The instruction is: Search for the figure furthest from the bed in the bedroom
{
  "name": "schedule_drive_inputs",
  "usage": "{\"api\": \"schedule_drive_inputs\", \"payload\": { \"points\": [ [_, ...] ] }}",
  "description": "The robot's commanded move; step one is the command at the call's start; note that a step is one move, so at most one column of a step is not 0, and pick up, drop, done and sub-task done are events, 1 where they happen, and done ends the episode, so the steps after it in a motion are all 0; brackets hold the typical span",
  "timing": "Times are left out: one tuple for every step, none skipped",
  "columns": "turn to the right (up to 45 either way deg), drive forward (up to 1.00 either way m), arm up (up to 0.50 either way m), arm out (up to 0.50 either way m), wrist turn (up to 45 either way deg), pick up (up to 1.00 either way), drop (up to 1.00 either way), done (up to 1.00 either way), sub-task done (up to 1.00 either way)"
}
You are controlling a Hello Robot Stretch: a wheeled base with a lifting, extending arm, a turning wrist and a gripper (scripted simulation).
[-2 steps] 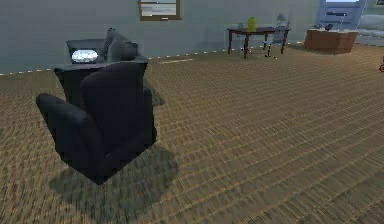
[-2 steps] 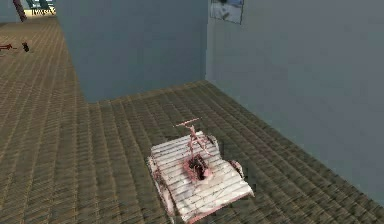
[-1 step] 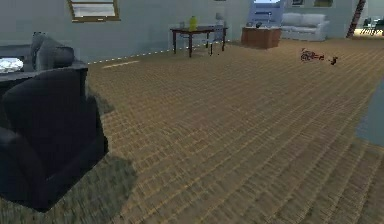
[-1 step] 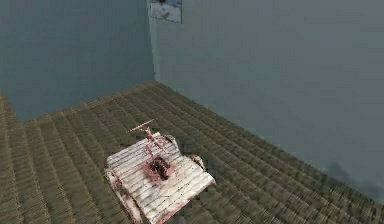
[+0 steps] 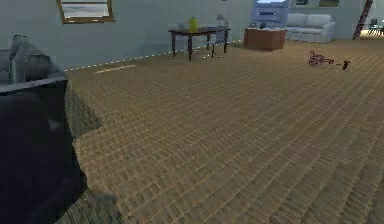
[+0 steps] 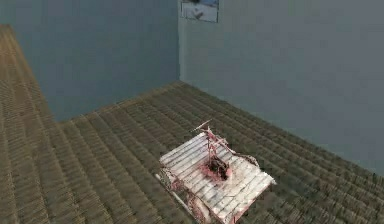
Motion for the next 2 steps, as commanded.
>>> {"api": "schedule_drive_inputs", "payload": {
  "points": [
    [36.0,0.00,0.00,0.00,0.0,0.00,0.00,0.00,0.00],
    [0.0,1.00,0.00,0.00,0.0,0.00,0.00,0.00,0.00]
  ]
}}
